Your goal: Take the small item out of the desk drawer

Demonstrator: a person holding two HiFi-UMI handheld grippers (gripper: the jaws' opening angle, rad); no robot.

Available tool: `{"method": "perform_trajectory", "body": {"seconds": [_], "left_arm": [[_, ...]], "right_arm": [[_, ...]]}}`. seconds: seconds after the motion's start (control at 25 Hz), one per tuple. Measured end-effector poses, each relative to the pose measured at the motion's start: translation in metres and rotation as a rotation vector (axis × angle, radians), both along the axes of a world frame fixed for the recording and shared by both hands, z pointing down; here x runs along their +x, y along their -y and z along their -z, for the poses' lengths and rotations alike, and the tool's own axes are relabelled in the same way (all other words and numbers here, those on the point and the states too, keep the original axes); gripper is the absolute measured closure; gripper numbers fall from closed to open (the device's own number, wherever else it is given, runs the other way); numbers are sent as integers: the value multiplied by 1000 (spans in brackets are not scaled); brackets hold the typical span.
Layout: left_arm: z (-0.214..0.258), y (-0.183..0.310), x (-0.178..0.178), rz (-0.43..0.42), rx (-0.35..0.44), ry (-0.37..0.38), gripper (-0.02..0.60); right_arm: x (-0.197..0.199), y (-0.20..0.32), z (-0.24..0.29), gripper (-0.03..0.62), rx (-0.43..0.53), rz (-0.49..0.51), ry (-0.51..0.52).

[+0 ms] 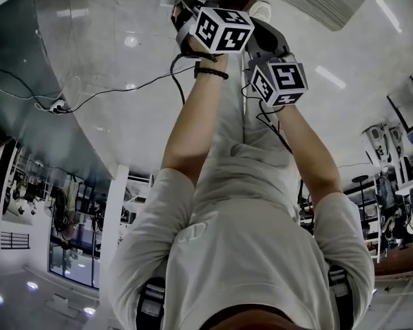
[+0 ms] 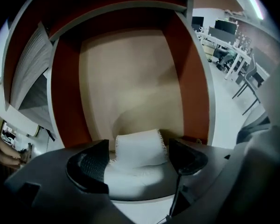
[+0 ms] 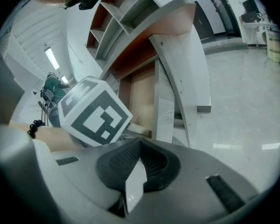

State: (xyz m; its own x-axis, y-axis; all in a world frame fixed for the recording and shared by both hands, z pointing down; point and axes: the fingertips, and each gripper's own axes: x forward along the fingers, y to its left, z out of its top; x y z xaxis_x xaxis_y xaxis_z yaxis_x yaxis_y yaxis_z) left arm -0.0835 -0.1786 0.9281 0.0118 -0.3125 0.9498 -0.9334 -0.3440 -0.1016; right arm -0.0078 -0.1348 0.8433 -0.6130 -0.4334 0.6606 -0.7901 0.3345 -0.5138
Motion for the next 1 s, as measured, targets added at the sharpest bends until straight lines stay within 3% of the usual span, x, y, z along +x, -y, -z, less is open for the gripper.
{"method": "perform_trajectory", "body": {"seconds": [0.16,0.32,1.0], "left_arm": [[-1,1,-4,-9,-8,43,184],[2,1,-12,-24,10,75,296],[13,2,-16,-4,84,0,314]], "right_arm": [[-1,-4,-1,592,-10,-4,5],[0,-7,-2,592,-13,-8,6],[11,3,-8,592,-10,-66,-28]]}}
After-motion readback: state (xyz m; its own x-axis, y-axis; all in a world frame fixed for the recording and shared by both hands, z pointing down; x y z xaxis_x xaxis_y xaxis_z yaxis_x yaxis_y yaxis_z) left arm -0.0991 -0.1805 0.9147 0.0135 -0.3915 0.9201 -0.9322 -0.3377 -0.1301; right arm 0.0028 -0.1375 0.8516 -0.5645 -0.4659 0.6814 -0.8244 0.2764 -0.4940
